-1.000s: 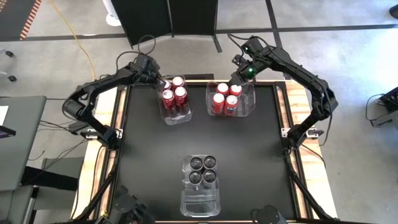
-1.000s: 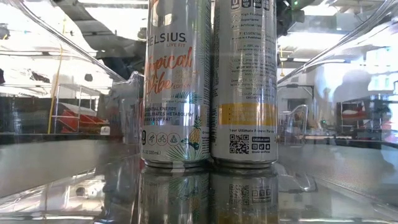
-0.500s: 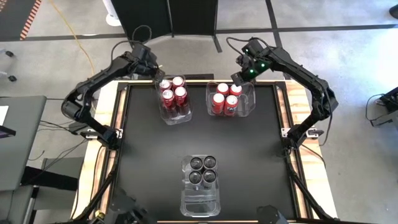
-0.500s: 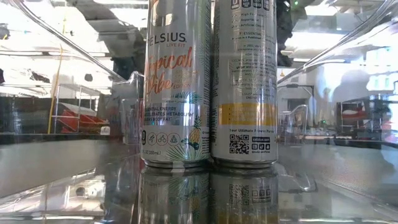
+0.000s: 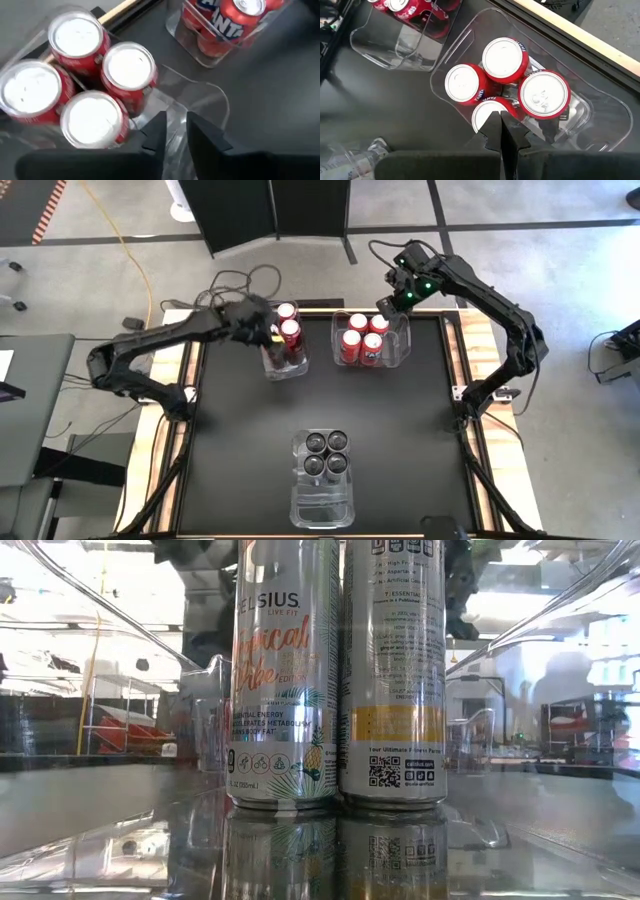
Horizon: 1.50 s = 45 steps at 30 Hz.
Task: Sort soda cans
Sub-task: Adjust the left transparent bin
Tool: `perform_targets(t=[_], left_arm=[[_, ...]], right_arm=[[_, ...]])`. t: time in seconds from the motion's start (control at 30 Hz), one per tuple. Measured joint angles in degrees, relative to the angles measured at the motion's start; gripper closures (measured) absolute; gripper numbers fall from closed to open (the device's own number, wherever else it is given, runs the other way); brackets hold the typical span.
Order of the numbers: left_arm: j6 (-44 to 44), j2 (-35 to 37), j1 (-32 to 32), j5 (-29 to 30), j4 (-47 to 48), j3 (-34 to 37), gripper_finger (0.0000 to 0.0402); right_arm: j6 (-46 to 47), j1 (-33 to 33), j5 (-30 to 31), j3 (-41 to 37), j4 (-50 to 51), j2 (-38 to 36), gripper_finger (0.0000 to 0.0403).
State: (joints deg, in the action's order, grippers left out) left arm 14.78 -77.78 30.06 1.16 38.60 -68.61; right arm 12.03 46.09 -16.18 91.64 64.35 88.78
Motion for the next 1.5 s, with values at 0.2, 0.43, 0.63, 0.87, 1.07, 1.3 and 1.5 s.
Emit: perform_targets(t=[0.2, 0.43, 0.63, 0.87, 1.07, 1.3, 1.5], left_arm=[[5.8, -1.0, -6.5, 3.6, -1.8, 5.1, 0.0383], [10.7, -2.2, -8.1, 3.7, -2.2, 10.9, 0.0398], [11.5, -2.0, -9.9, 3.4, 2.4, 12.3, 0.04], [11.9, -1.6, -11.1, 5.4, 6.2, 12.4, 0.04], [13.2, 0.8, -11.1, 7.4, 11.1, 12.5, 0.0399], [13.6, 6.7, -9.8, 10.3, 14.7, 12.6, 0.0399], [15.2, 9.8, -7.2, 12.4, 15.5, 12.7, 0.04]], right_arm=[[0.1, 0.2, -0.2, 0.0, 0.0, -0.5, 0.0388], [0.4, -0.9, -0.4, 0.0, 0.0, -0.5, 0.0388], [1.0, -1.1, -0.5, 0.0, 0.9, -0.5, 0.0388], [1.2, -1.2, -0.5, 0.0, 0.8, -0.5, 0.0388], [1.5, -1.4, -0.4, 0.0, 1.0, -0.5, 0.0388], [1.4, -1.4, -0.4, 0.0, 1.5, -0.5, 0.0388], [1.5, -0.6, 3.5, 0.1, 6.2, -0.5, 0.0388]])
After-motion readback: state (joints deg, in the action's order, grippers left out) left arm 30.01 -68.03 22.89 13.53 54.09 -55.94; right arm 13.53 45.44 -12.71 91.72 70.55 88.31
